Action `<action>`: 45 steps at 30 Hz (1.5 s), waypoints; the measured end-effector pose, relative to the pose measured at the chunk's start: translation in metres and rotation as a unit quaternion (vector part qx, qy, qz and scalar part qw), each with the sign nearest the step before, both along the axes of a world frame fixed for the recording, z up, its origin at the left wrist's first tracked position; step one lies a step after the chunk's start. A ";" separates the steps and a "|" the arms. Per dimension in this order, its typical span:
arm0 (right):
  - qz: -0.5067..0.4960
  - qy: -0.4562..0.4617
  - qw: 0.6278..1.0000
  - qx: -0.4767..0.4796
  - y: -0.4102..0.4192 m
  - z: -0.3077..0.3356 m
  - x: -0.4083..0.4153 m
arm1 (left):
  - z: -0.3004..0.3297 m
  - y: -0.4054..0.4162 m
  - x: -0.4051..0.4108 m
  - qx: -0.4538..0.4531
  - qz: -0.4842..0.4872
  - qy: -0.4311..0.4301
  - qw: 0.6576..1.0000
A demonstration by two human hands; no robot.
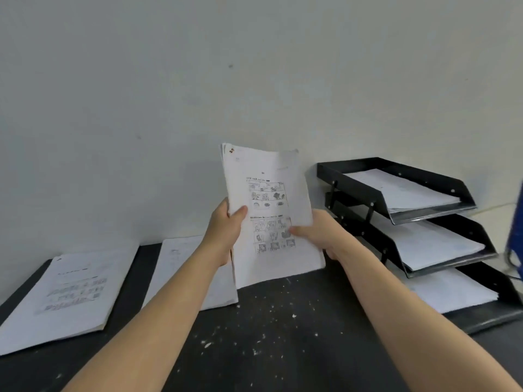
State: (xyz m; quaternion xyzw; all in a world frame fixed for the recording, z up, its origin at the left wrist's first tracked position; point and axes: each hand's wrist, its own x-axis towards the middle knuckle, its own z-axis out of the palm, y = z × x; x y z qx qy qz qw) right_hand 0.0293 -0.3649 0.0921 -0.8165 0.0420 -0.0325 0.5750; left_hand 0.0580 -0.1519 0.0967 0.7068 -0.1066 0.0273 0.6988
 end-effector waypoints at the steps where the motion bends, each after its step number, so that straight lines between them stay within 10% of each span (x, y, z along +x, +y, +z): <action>1: -0.019 -0.002 1.000 -0.008 -0.006 0.009 0.006 | 0.007 -0.010 0.004 0.040 -0.025 -0.010 0.999; 6: -0.067 0.036 0.995 -0.059 -0.050 0.069 0.021 | 0.055 -0.058 0.018 0.161 -0.049 -0.034 0.985; 16: -0.082 0.173 0.964 -0.186 -0.196 0.192 0.021 | 0.153 -0.203 0.014 0.114 -0.087 0.125 0.982; 29: -0.098 0.168 0.930 -0.311 -0.322 0.151 0.072 | 0.121 -0.335 0.084 0.270 -0.039 0.171 0.947; 35: -0.088 0.198 0.926 -0.311 -0.331 0.120 0.094 | 0.105 -0.348 0.108 0.423 -0.049 0.145 0.893; 45: -0.108 0.177 0.852 -0.481 -0.327 0.097 0.096 | 0.101 -0.367 0.105 0.711 -0.061 -0.051 0.699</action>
